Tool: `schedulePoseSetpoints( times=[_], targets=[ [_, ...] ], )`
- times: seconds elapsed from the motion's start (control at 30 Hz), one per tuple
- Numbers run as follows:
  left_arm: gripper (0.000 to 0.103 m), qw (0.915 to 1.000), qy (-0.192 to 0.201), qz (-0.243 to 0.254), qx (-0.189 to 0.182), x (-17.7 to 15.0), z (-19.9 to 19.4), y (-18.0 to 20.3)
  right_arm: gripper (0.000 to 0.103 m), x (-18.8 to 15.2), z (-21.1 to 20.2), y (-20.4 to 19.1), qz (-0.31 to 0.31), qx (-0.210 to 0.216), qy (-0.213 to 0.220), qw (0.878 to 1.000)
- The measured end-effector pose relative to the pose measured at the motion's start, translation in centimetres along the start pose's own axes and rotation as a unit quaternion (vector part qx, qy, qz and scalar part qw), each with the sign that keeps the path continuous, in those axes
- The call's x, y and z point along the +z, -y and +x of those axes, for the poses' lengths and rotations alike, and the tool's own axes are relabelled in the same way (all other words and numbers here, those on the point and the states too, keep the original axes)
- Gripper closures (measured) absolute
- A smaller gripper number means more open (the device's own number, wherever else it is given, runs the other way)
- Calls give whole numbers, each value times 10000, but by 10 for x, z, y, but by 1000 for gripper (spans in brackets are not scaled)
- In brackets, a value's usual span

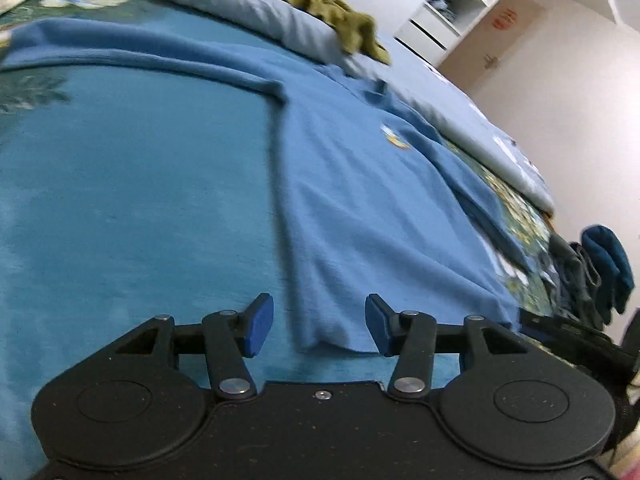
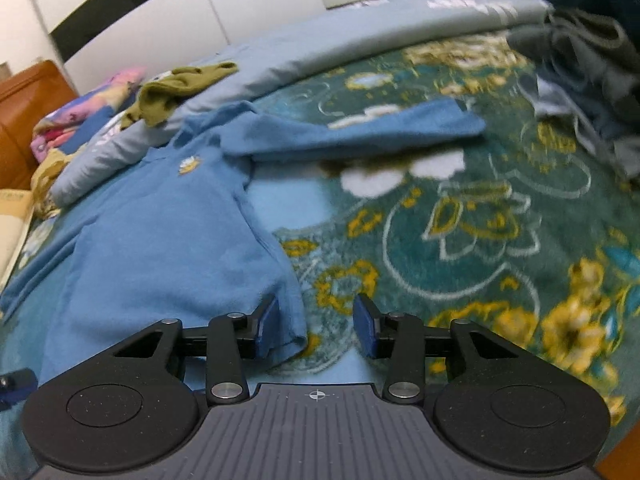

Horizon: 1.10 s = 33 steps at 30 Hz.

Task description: Fold clothes

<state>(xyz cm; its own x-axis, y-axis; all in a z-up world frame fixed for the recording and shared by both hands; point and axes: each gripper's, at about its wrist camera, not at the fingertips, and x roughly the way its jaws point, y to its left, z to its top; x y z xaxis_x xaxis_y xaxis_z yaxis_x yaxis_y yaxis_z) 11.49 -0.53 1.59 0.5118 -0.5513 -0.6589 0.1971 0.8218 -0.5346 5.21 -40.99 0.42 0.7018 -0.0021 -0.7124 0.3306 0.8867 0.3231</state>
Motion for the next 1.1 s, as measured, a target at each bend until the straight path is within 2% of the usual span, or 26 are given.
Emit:
schedulePoseSetpoints(
  times=[0.1, 0.17, 0.2, 0.23, 0.3, 0.33, 0.4, 0.53, 0.63, 0.7, 0.83, 0.97, 1.1],
  targets=[
    [56, 10000, -44, 6, 31, -4, 7, 6, 66, -3, 3, -7, -22, 67, -32, 10000],
    [60, 10000, -28, -39, 45, -6, 11, 10, 74, -5, 4, -12, -91, 124, -69, 9999],
    [65, 9999, -24, -100, 60, -8, 11, 11, 83, -5, 5, -15, -126, 153, -88, 9998],
    [77, 9998, -35, -173, 82, -9, 12, 11, 92, -6, 5, -18, -156, 182, -106, 9997],
    [101, 9994, -30, -333, 110, -12, 14, 11, 98, -8, 5, -19, -87, 235, -132, 9996],
    [103, 9991, -10, -419, 114, -14, 14, 12, 99, -8, 4, -19, -32, 277, -112, 9995],
    [103, 9987, 199, -382, 281, -16, 6, 15, 100, -7, -2, -21, 6, 284, -25, 9996],
    [103, 9971, 664, -295, 246, -7, -32, 17, 101, -3, -37, -25, -187, 219, 440, 9986],
    [103, 9975, 567, -323, 264, -9, -39, 7, 101, -5, -52, -28, -382, 382, 351, 9979],
    [103, 9979, 407, -393, 328, -17, -36, -1, 101, -14, -44, -30, -532, 280, 125, 9981],
    [103, 9970, 231, -596, 432, -28, -31, -9, 101, -28, -30, -17, -173, 237, -256, 9992],
    [103, 9978, 159, -447, 471, -35, -44, -9, 101, -32, -41, -17, -271, 256, -279, 9989],
    [103, 9968, -23, -528, 600, -51, -50, -21, 101, -36, -41, -16, -318, 206, -407, 9985]
  ],
)
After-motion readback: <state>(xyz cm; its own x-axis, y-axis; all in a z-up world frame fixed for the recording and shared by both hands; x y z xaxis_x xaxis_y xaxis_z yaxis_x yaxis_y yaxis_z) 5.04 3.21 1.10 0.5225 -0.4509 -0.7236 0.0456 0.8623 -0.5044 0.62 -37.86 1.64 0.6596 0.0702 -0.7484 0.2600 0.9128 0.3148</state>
